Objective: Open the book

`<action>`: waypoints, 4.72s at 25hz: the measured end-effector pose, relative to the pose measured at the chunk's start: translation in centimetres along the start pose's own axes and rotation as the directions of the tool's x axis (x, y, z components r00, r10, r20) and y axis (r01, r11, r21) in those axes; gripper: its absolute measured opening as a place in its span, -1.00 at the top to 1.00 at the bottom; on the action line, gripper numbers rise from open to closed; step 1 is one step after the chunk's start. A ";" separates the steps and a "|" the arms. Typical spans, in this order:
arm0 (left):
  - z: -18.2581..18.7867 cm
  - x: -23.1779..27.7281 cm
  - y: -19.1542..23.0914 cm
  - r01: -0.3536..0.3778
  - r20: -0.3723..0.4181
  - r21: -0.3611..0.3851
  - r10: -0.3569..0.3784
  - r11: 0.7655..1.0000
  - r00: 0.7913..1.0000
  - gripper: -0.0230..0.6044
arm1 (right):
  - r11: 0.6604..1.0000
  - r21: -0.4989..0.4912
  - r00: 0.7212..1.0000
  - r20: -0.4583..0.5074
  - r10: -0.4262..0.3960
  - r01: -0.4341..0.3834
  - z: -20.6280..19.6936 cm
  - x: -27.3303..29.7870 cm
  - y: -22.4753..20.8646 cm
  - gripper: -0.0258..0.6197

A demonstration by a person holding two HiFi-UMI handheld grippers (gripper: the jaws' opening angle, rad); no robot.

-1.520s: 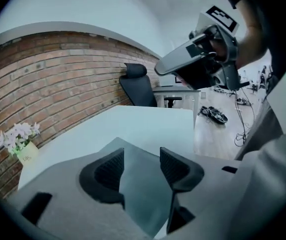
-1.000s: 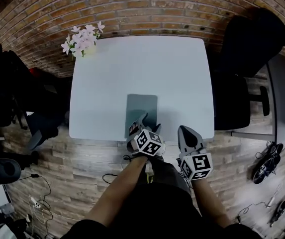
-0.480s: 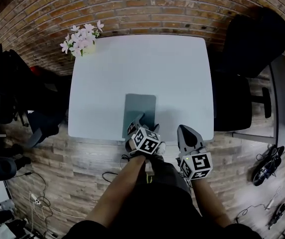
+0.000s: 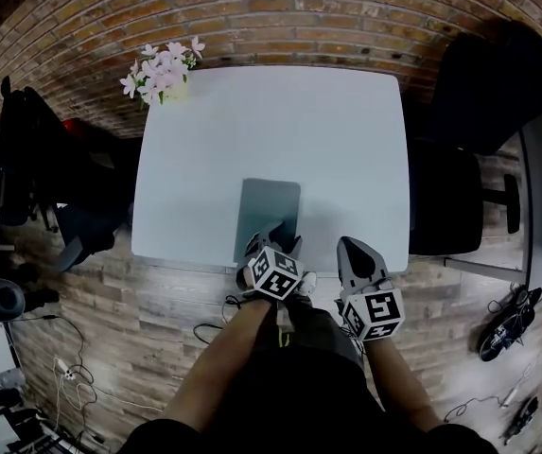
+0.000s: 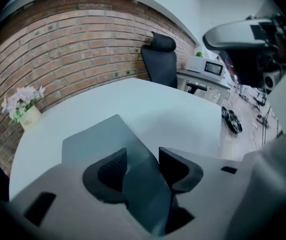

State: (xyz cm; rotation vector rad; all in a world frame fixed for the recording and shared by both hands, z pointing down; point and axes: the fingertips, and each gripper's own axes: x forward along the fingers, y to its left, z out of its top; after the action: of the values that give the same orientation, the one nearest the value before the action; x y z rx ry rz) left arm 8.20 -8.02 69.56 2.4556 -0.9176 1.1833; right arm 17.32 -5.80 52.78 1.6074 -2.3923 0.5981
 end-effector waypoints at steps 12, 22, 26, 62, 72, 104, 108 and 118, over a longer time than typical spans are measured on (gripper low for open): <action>-2.4 -3.3 -4.2 0.125 -0.075 0.534 -0.101 0.836 0.992 0.03 | 1.000 0.010 1.000 -0.008 0.020 -0.020 -0.2 1.2 0.8 0.89; -5.6 -3.1 -4.6 0.195 -0.186 0.602 -0.102 0.774 0.977 -0.06 | 1.000 0.000 1.000 -0.019 0.021 -0.021 -0.6 0.8 1.6 0.89; -5.7 -3.1 -4.4 0.240 -0.163 0.505 -0.182 0.829 0.970 -0.05 | 1.000 -0.004 0.999 -0.023 0.024 -0.024 -0.6 0.7 1.8 0.89; -5.5 -21.4 11.1 -0.132 0.459 -0.390 0.317 0.911 0.830 0.82 | 0.997 -0.024 0.996 -0.044 0.074 -0.075 -0.6 2.7 5.4 0.89; -12.7 -21.1 16.1 -0.169 0.336 -0.622 0.456 0.765 0.824 0.82 | 0.998 -0.027 0.997 -0.058 0.053 -0.055 -0.8 2.4 5.6 0.89; -20.1 -16.3 15.4 -0.233 0.077 -0.581 0.338 0.780 0.938 0.68 | 1.000 -0.013 0.997 -0.082 0.016 -0.017 -1.3 3.7 6.4 0.89; -20.5 -18.1 16.5 -0.254 0.110 -0.586 0.387 0.769 0.915 0.22 | 1.000 -0.022 0.997 -0.079 0.021 -0.023 -0.9 4.1 6.8 0.89; -19.7 -21.9 20.5 -0.307 0.165 -0.589 0.483 0.747 0.860 0.22 | 0.999 -0.032 0.998 -0.060 0.021 -0.023 0.1 4.9 7.2 0.89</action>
State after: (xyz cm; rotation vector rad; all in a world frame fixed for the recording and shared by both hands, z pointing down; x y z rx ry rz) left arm -27.19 -4.85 64.42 2.0357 -1.6797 0.5045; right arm 8.78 -7.60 53.01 1.5298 -2.3679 0.5985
